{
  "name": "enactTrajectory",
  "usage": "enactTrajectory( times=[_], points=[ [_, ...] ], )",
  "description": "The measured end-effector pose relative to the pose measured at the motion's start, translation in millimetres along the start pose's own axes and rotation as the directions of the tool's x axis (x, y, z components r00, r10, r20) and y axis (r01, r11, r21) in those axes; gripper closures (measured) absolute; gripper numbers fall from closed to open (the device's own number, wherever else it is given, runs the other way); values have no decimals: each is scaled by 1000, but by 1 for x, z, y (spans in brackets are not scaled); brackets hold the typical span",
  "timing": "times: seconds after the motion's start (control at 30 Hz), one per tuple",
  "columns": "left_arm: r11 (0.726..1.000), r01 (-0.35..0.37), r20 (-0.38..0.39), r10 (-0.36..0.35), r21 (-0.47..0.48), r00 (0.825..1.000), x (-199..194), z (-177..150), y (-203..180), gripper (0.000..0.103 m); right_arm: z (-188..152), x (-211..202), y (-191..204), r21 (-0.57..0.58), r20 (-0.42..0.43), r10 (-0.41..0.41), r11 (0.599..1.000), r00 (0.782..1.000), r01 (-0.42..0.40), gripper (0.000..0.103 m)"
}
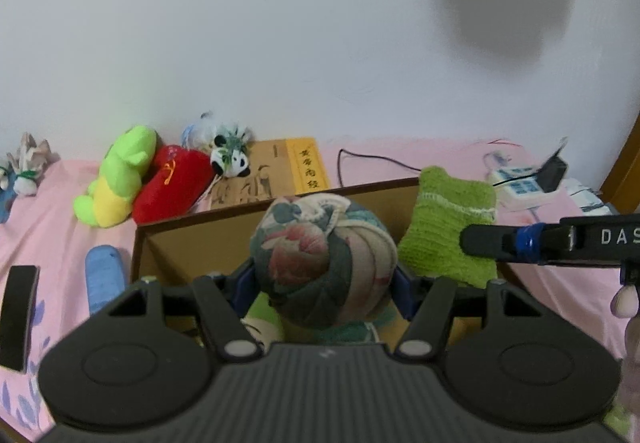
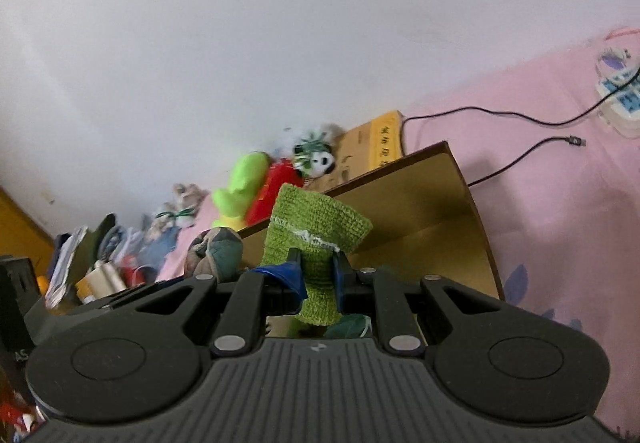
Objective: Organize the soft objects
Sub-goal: 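Carry the floral plush with the left gripper while the right carries the green cloth to the box, then lower both items into the brown box and open both grippers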
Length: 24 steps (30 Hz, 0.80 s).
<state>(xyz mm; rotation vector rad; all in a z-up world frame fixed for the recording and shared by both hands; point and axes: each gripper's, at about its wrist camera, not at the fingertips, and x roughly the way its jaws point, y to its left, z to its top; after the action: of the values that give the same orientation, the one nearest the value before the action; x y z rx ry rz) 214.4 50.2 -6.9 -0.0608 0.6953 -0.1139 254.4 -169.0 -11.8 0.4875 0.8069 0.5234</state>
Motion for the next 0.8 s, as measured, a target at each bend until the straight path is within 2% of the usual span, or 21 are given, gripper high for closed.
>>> enactTrajectory(
  times=[0.17, 0.43, 0.53, 0.63, 0.8],
  points=[
    [1000, -17, -40, 16, -6, 999, 32, 3, 11, 38, 7, 25, -8, 43, -18, -49, 998, 999, 50, 103],
    [1000, -5, -95, 4, -15, 995, 67, 2, 15, 36, 9, 50, -16, 40, -48, -123, 991, 991, 125, 103],
    [1000, -20, -119, 20, 2, 993, 78, 0, 13, 32, 9, 57, -18, 32, -45, -148, 988, 988, 149, 98],
    [999, -35, -136, 34, -6, 990, 83, -3, 15, 29, 9, 61, -22, 31, -48, -121, 992, 991, 123, 97],
    [998, -57, -120, 54, -23, 991, 78, -3, 18, 27, 6, 58, -23, 54, -62, -88, 994, 994, 92, 96]
  ],
)
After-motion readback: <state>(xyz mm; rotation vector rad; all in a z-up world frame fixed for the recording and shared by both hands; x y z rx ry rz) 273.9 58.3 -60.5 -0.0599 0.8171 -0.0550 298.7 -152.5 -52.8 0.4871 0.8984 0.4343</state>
